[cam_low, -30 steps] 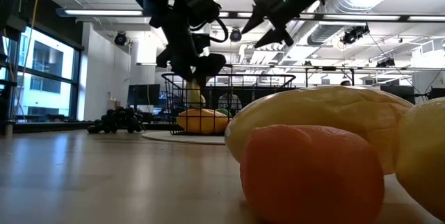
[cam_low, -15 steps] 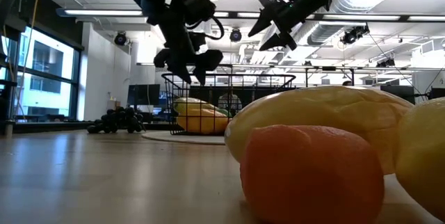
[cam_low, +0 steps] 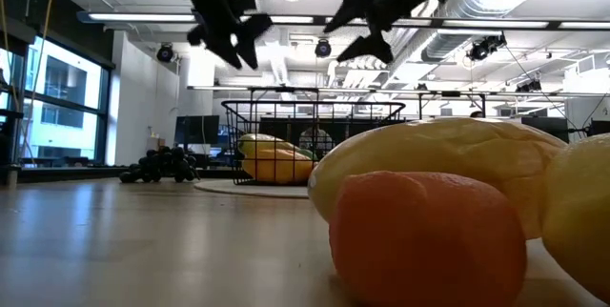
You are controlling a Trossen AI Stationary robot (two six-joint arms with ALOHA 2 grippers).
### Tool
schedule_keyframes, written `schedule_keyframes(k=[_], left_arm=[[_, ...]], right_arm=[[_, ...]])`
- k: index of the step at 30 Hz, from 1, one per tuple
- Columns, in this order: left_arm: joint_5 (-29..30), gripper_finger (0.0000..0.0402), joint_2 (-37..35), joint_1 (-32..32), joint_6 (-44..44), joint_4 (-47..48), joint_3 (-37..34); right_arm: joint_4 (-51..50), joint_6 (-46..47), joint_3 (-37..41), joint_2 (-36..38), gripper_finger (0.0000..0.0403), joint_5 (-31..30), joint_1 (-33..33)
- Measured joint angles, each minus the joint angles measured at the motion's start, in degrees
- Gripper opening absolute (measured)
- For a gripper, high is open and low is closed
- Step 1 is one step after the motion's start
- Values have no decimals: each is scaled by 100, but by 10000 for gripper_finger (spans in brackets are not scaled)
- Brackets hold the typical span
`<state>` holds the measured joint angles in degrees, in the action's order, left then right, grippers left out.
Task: Build produce basket
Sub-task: Put the yellow mango into the black wire basket
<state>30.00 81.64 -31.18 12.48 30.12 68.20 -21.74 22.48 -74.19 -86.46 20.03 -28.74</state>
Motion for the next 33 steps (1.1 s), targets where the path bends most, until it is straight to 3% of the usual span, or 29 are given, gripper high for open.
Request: schedule_keyframes(k=[8,12,18,33], left_arm=[[-241,205,-879,7,-327,493,0],[-431,205,-1095,7,-329,683,0],[-618,205,-1155,9,-463,794,0],[-1848,205,-1153,30,471,938,2]], right_arm=[[-561,192,0,0,293,-21,1076],[-1231,366,0,0,293,-564,1696],[-1809,754,0,0,293,-1095,2609],[-2019,1363,0,0,293,-1355,4309]])
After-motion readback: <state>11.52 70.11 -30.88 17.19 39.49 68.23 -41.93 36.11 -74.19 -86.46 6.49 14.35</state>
